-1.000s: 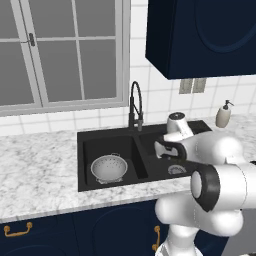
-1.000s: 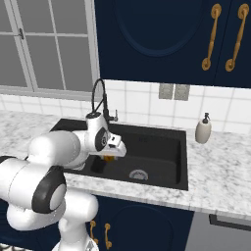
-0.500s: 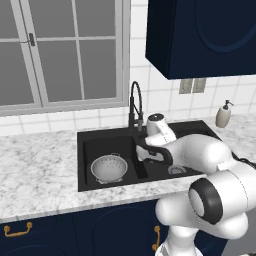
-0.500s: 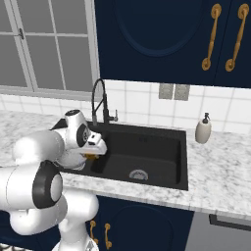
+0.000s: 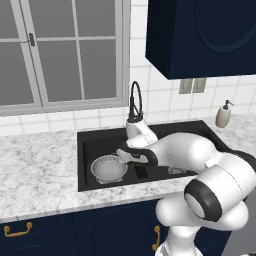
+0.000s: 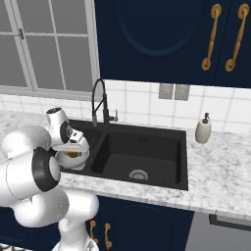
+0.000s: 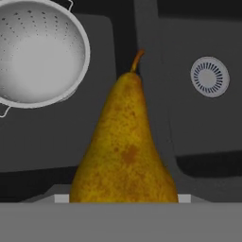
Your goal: Put the colander in the sink, put the pear in the colander, and turn on the sink faucet and pour water over the colander.
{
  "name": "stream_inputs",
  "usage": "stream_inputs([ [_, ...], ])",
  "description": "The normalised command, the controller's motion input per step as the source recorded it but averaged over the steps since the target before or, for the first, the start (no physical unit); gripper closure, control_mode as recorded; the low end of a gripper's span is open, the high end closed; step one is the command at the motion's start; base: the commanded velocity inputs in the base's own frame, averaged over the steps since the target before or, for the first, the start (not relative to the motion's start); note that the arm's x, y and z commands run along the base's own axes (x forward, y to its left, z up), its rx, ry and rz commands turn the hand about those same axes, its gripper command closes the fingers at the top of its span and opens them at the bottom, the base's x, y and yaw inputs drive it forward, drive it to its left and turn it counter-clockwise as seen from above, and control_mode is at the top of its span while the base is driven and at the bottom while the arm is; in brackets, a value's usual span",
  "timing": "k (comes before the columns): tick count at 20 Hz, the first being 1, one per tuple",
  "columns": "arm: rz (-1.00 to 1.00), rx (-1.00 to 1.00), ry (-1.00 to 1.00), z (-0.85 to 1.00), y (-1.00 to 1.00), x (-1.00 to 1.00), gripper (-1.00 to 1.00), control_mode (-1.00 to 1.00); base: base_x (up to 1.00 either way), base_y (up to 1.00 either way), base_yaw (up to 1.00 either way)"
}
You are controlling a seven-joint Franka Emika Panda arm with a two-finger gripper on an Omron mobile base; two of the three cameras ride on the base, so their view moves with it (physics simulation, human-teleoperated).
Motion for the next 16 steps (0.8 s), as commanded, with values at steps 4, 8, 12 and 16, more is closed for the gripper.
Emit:
stream_inputs([
  [4, 0.04, 0.02, 0.08, 0.04, 0.21, 0.08, 1.0, -1.0, 0.0, 0.0, 0.0],
  [8, 0.01, 0.0, 0.07, -0.05, 0.61, 0.0, 1.0, -1.0, 0.0, 0.0, 0.0],
  [12, 0.0, 0.0, 0.05, -0.1, 0.7, 0.02, 1.0, -1.0, 0.0, 0.0, 0.0],
  [16, 0.0, -0.01, 0.0, -0.25, 0.57, 0.28, 1.0, -1.0, 0.0, 0.0, 0.0],
])
